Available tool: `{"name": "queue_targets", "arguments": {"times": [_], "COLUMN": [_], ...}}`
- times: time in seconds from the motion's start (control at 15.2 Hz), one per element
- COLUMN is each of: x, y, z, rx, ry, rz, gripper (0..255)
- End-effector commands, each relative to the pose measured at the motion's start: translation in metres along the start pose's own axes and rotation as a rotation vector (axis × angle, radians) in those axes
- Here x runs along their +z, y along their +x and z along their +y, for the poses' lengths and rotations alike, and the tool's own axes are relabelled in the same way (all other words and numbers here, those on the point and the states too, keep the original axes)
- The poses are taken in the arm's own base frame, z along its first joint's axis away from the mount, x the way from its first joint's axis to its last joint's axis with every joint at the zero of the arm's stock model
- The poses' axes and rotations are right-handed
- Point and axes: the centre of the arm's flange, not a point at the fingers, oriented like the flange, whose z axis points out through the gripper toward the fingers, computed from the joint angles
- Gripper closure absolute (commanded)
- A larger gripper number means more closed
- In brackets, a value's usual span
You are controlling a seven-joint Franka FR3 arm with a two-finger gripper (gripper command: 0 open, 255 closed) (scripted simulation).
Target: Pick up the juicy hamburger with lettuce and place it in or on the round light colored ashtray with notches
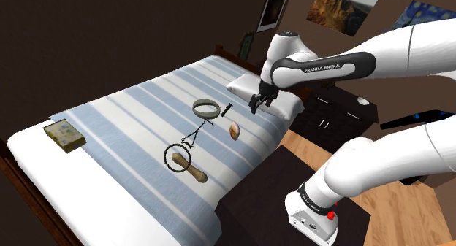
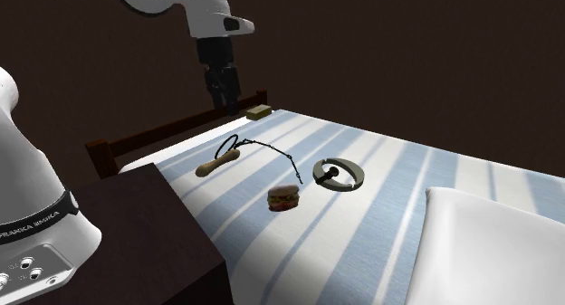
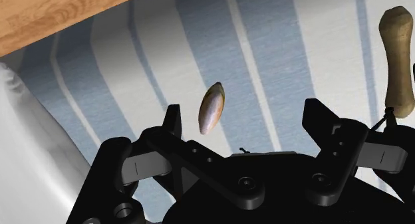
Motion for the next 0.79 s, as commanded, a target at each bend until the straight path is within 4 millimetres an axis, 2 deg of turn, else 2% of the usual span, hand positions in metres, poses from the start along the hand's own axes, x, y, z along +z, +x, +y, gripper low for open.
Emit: {"name": "queue_targets", "arguments": {"times": [0.0,0.73], "x": [0.026,0.159], "y": [0.012,0.073], "z": [0.002,0.015], "rx": [0.005,0.033], "ry": [0.006,0.038], "rz": [0.001,-0.008], "gripper": [0,0]}}
